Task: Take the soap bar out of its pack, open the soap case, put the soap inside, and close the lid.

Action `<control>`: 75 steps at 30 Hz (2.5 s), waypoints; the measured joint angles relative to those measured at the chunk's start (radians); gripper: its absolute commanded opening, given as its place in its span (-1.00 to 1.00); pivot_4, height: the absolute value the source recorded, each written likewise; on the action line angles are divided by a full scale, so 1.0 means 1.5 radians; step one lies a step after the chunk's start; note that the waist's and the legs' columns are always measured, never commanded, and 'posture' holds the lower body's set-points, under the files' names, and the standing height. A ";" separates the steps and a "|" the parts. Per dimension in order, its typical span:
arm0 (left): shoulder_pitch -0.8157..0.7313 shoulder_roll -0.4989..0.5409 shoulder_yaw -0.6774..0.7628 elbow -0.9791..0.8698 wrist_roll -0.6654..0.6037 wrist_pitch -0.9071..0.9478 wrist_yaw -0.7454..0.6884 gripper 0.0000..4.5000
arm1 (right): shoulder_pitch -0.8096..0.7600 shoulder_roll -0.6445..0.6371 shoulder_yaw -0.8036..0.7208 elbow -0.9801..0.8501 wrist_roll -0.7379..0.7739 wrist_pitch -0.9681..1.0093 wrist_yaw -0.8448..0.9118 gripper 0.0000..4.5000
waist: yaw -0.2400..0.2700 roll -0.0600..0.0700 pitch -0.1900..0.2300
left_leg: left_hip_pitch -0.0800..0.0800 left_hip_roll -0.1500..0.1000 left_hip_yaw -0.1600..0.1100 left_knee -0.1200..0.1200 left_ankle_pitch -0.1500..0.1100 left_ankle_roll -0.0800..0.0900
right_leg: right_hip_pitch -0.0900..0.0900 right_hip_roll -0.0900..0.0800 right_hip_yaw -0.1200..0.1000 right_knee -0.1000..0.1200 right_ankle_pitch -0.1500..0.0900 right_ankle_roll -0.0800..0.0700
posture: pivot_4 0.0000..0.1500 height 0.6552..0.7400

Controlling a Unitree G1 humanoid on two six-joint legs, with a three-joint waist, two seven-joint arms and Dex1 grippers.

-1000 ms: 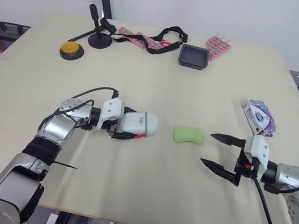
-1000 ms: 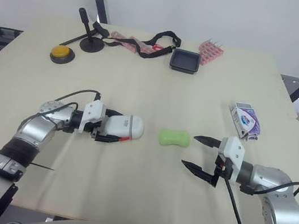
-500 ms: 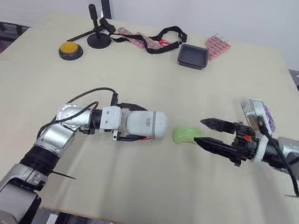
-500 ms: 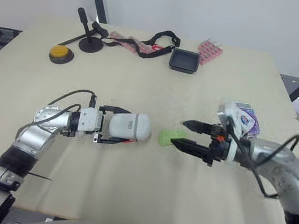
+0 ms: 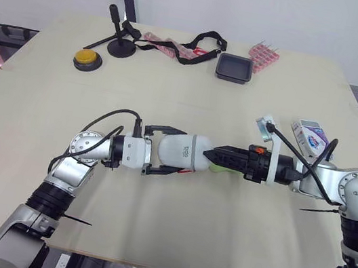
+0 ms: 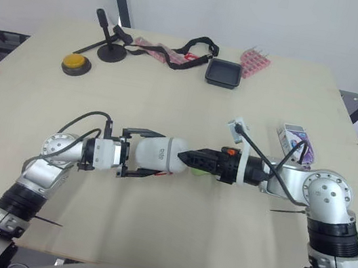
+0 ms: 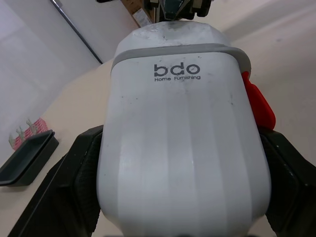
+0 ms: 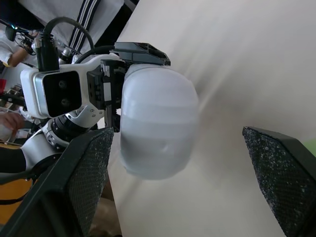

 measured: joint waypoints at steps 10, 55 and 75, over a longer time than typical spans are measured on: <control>-0.001 0.000 -0.005 0.000 0.001 -0.001 0.016 0.55 | -0.010 0.003 0.033 0.011 0.050 0.001 -0.040 1.00 | -0.001 0.000 0.000 | 0.000 0.000 0.000 0.000 0.000 -0.001 | 0.000 0.000 0.000 0.000 0.000 0.000 | 1.00 1.00; 0.018 0.033 -0.005 -0.049 -0.055 0.102 0.006 0.55 | -0.007 -0.180 0.007 0.156 0.035 0.039 0.128 -0.12 | 0.005 0.000 0.000 | -0.001 0.000 0.000 0.000 0.000 -0.001 | 0.000 0.000 0.000 -0.001 0.000 0.000 | 1.00 1.00; 0.018 0.023 -0.006 -0.026 -0.048 0.134 0.008 0.55 | -0.124 -0.354 0.326 0.167 -0.772 -0.246 0.478 -0.12 | -0.004 -0.001 0.000 | -0.001 0.000 0.000 0.001 0.000 0.000 | -0.001 0.000 0.000 0.001 0.000 0.000 | 1.00 1.00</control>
